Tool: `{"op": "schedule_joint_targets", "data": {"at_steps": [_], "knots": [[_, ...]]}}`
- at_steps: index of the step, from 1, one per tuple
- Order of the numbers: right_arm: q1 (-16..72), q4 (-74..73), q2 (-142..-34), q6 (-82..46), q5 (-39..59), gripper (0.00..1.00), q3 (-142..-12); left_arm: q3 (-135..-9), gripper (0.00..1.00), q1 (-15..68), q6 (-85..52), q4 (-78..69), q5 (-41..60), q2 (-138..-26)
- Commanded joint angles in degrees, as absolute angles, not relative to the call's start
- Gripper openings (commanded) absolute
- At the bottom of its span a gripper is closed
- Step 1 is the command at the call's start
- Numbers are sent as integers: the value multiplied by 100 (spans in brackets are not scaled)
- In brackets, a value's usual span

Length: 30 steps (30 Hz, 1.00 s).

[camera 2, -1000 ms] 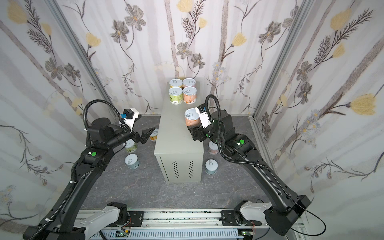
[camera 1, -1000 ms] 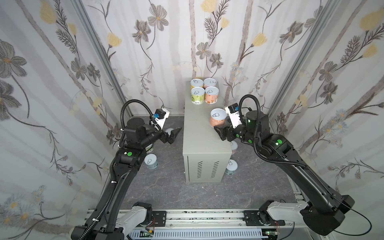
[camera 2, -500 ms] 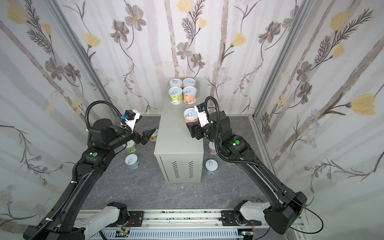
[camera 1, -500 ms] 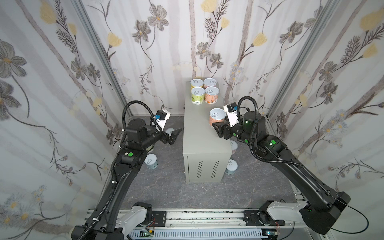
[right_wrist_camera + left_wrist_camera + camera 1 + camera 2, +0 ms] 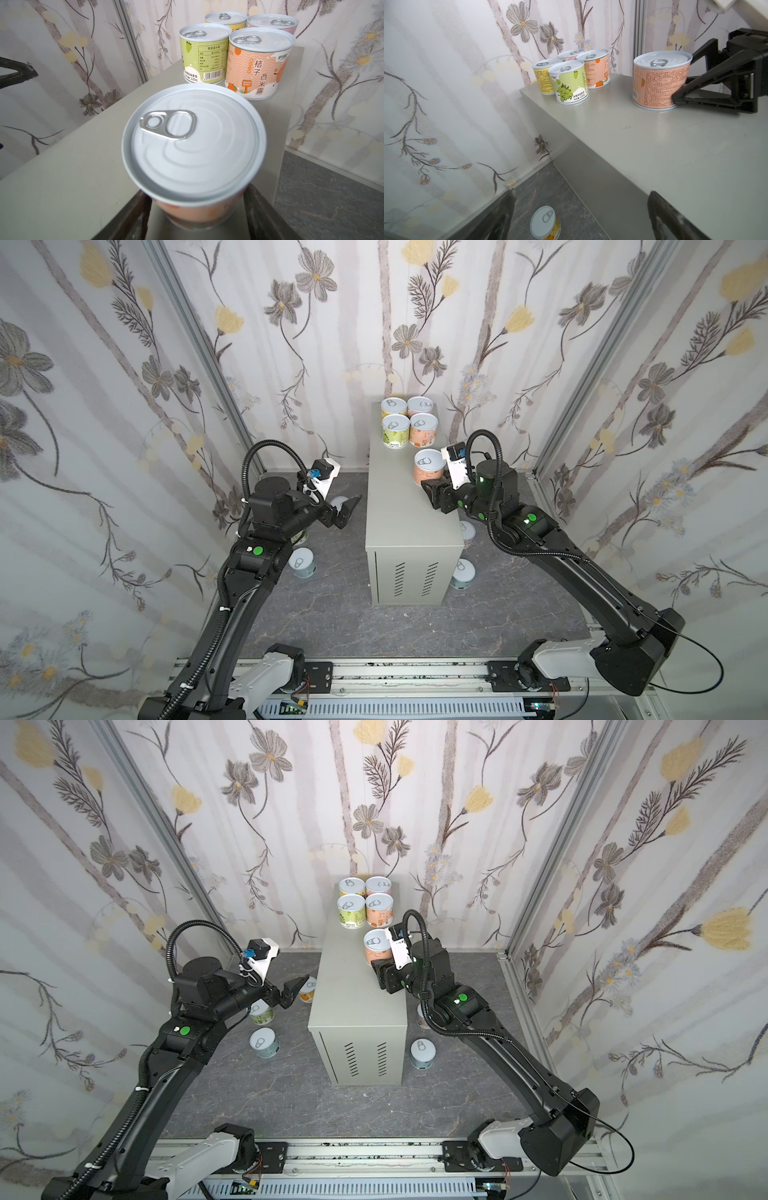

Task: Place and organize the canned foods onto the counter
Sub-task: 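Lower the orange can onto the cabinet top beside the grouped cans, then slide the held orange can toward the grouped cans with the right gripper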

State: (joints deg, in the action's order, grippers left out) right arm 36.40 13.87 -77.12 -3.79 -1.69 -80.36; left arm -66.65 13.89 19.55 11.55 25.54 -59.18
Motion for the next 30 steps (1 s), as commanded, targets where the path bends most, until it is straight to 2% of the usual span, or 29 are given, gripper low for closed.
{"op": "schedule_joint_targets", "data": {"at_steps": [1,6,30], "knots": [[3630,732,-7626,-560,-420,70,-7786,-6733,100,1406,2091,1127,2505,-5940],[3639,257,-7565,-649,-648,69,-7524,-6844,100,1499,2221,1281,2312,-6080],[3555,-66,-7890,-501,-483,68,-7493,-6947,100,1678,2425,1433,2074,-6284]]}}
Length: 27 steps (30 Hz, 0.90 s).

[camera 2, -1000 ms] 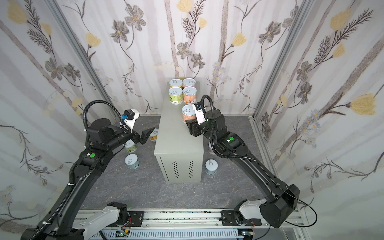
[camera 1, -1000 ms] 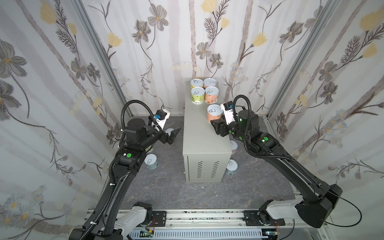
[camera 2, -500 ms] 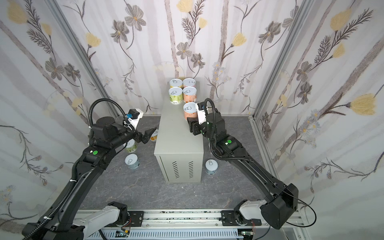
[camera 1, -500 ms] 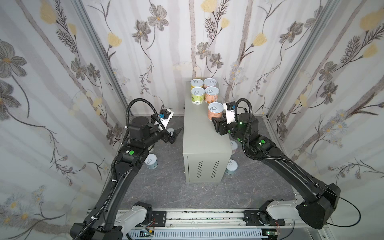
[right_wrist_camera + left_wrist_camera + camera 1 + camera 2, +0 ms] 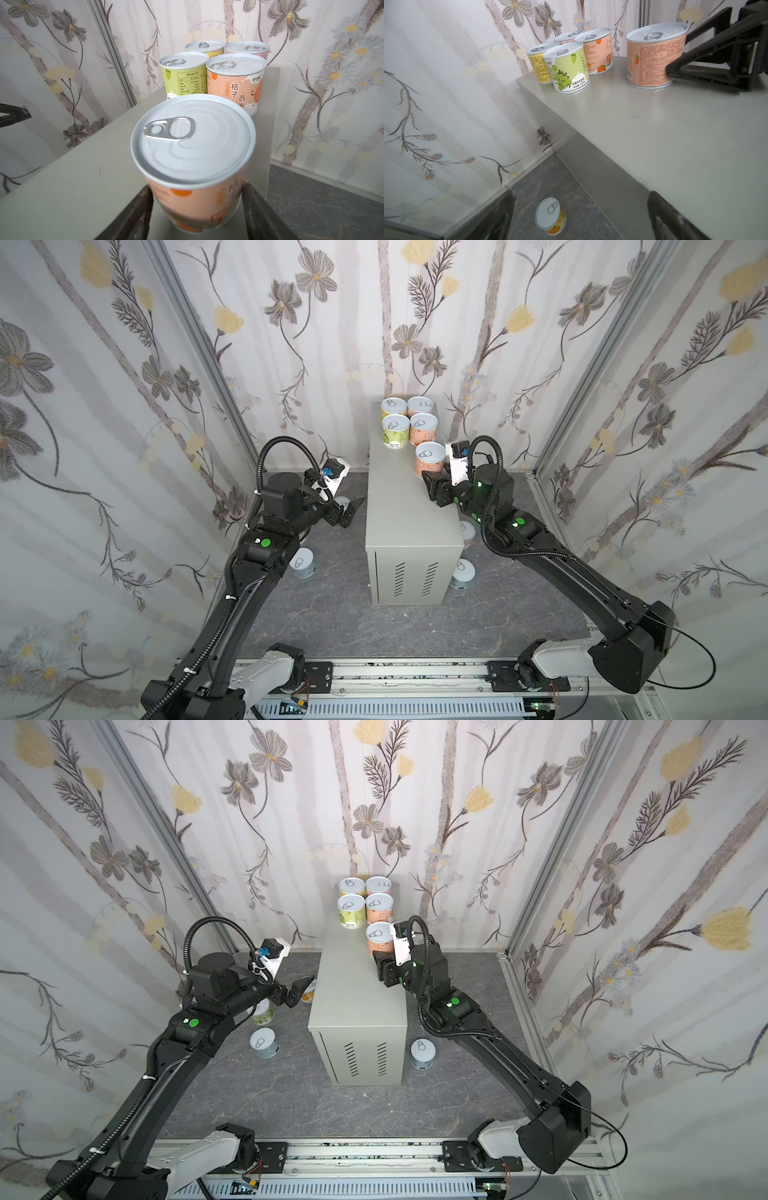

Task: Place and organize the canned foods onto the counter
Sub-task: 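Slide the held orange can toward the grouped cans with the right gripper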

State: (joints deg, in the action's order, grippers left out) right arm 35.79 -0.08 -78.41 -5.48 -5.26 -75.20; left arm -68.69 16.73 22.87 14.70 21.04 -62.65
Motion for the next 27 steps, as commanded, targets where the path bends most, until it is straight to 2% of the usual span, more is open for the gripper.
{"op": "schedule_joint_targets", "data": {"at_steps": [1,27], "knots": [[3541,-94,-7900,-500,-483,67,-7482,-6956,100,1674,2433,1441,2066,-6299],[3357,-654,-8116,-461,-316,67,-7221,-6938,100,1820,2602,1371,1920,-6619]]}}
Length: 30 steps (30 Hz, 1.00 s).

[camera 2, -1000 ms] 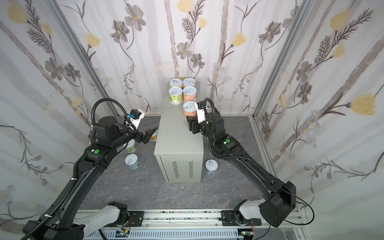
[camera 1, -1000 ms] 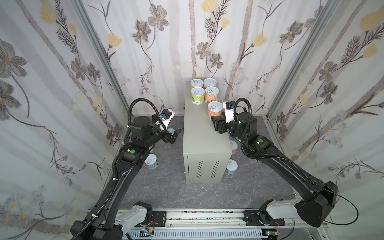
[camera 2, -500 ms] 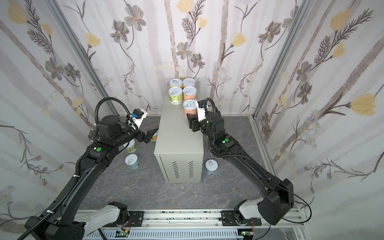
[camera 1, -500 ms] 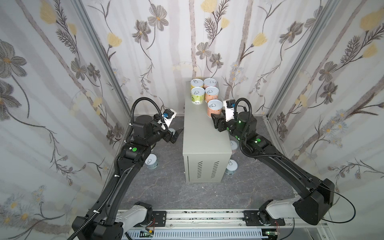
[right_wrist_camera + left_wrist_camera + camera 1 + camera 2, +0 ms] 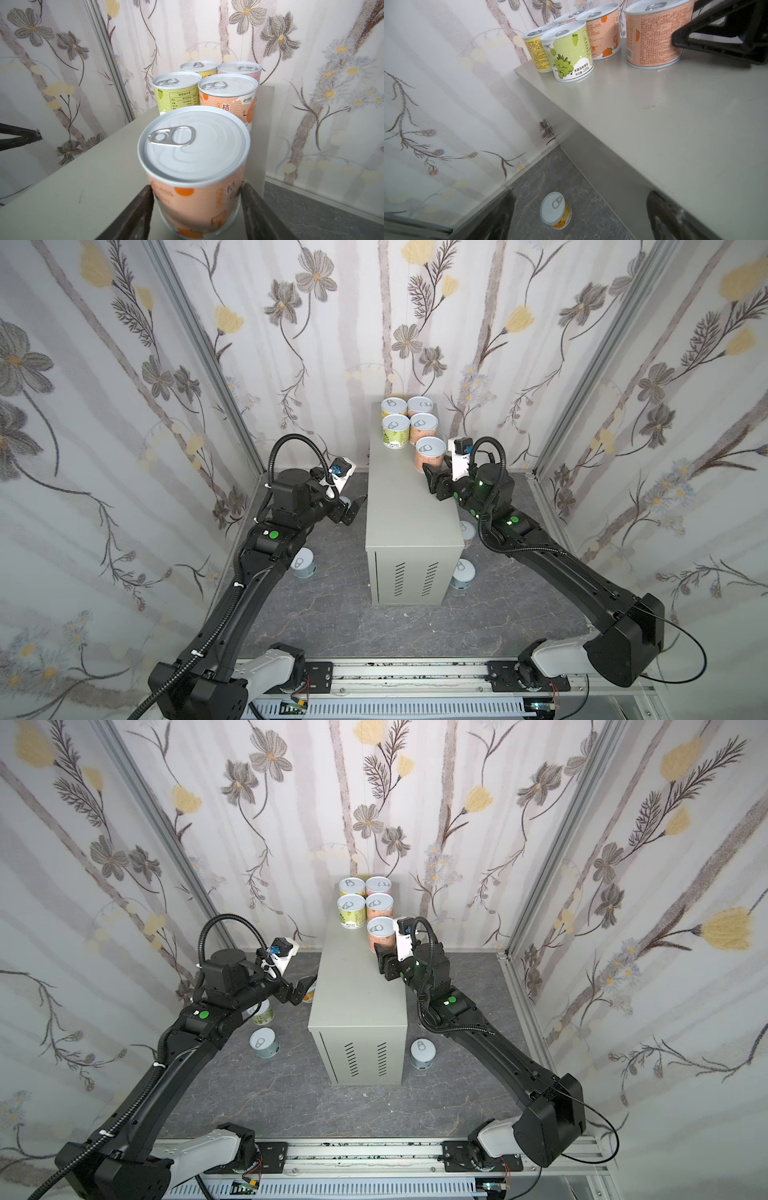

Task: Place and organize the canned foods onto the counter
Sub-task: 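Slide the held orange can toward the grouped cans with the right gripper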

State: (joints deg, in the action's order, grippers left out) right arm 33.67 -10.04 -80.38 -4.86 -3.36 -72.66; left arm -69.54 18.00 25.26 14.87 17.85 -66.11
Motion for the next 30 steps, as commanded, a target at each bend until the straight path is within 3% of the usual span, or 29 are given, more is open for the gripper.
{"op": "schedule_joint_targets", "data": {"at_steps": [1,30], "knots": [[3339,-677,-8134,-462,-301,67,-7229,-6913,100,1820,2594,1310,1893,-6599],[3296,-589,-8402,-479,-255,66,-7321,-6807,100,1832,2637,1222,1839,-6521]]}}
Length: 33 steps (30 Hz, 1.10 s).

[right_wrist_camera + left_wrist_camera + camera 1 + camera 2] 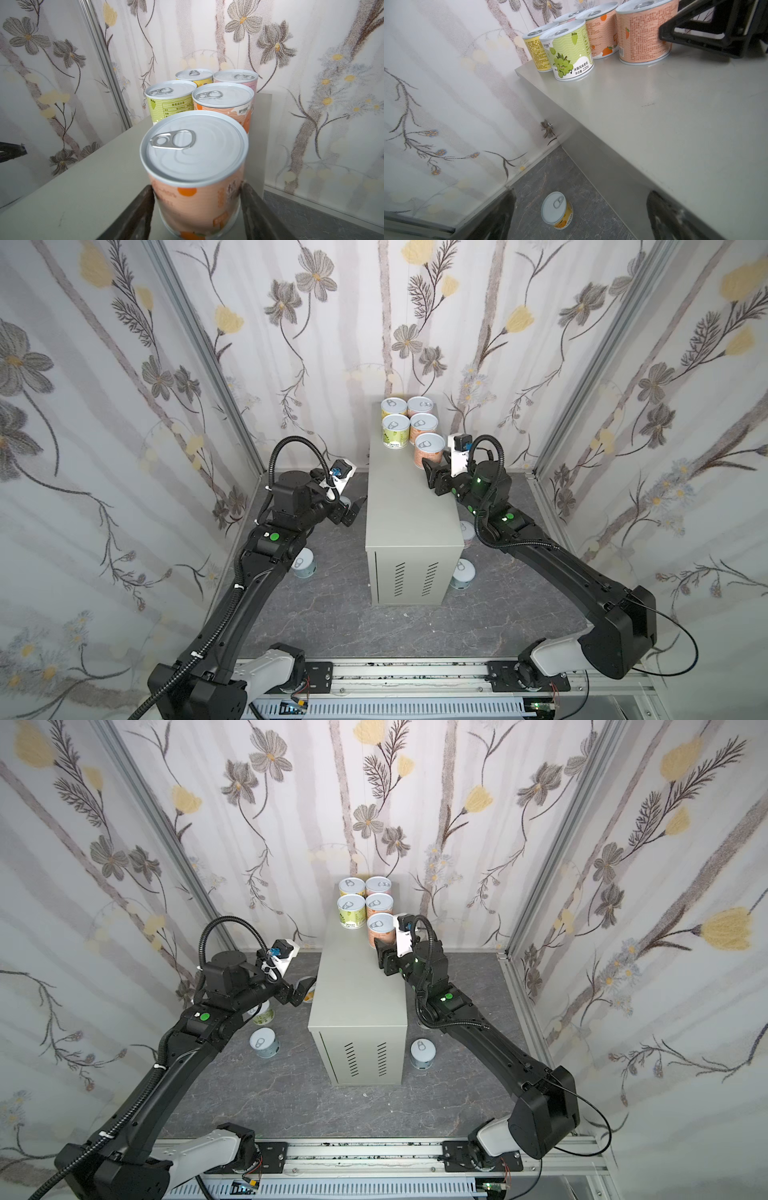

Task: Place and organize the canned foods onto the counter
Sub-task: 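Slide the held orange can toward the grouped cans with the right gripper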

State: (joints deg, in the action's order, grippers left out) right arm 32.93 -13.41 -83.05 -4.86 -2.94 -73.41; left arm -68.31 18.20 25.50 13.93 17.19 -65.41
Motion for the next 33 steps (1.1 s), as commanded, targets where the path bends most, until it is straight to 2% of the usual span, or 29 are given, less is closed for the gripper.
{"op": "schedule_joint_targets", "data": {"at_steps": [1,29,31,33], "knots": [[3290,-581,-8402,-479,-255,66,-7321,-6804,100,1837,2637,1222,1842,-6521],[3290,-404,-8402,-448,-229,67,-7323,-6770,100,1859,2619,1222,1771,-6506],[3293,-433,-8372,-453,-194,71,-7302,-6736,100,1855,2596,1185,1699,-6463],[3286,-485,-8321,-457,-137,79,-7265,-6693,100,1826,2460,1072,1643,-6385]]}}
